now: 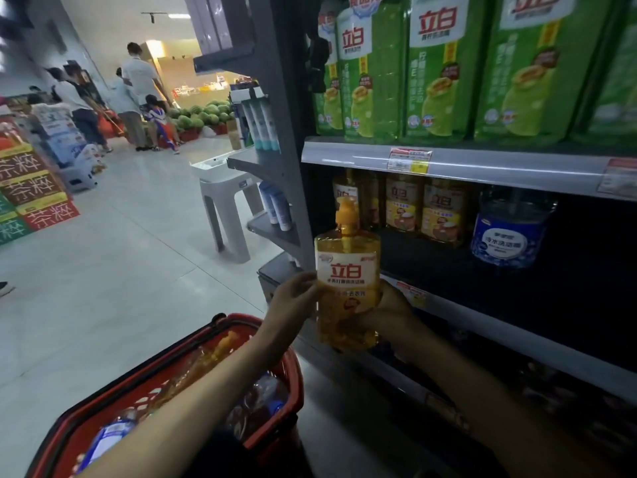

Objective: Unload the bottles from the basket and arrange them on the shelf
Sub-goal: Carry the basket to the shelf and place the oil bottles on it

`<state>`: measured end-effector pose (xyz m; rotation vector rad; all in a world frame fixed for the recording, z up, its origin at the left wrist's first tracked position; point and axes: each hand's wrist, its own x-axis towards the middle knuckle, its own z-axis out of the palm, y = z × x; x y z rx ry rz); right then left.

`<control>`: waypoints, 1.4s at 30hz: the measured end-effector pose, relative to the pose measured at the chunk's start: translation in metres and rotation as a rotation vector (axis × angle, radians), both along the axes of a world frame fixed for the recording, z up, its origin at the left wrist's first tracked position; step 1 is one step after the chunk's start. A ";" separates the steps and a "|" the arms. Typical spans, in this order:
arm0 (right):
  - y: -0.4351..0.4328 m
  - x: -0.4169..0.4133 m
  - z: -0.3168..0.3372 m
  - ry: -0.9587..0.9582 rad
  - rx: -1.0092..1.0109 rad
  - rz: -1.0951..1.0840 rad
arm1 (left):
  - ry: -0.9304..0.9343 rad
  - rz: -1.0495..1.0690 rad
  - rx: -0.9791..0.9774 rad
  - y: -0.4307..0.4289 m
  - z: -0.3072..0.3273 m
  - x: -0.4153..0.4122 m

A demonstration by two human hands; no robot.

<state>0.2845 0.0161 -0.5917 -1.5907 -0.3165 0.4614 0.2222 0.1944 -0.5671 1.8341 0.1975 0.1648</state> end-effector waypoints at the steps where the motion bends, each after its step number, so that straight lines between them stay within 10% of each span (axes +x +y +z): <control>1: -0.001 0.003 0.002 0.002 0.006 -0.025 | 0.042 -0.047 -0.011 -0.006 -0.001 0.003; 42: 0.034 0.200 -0.055 -0.419 -0.117 -0.898 | -0.371 0.016 -0.160 -0.025 -0.075 0.262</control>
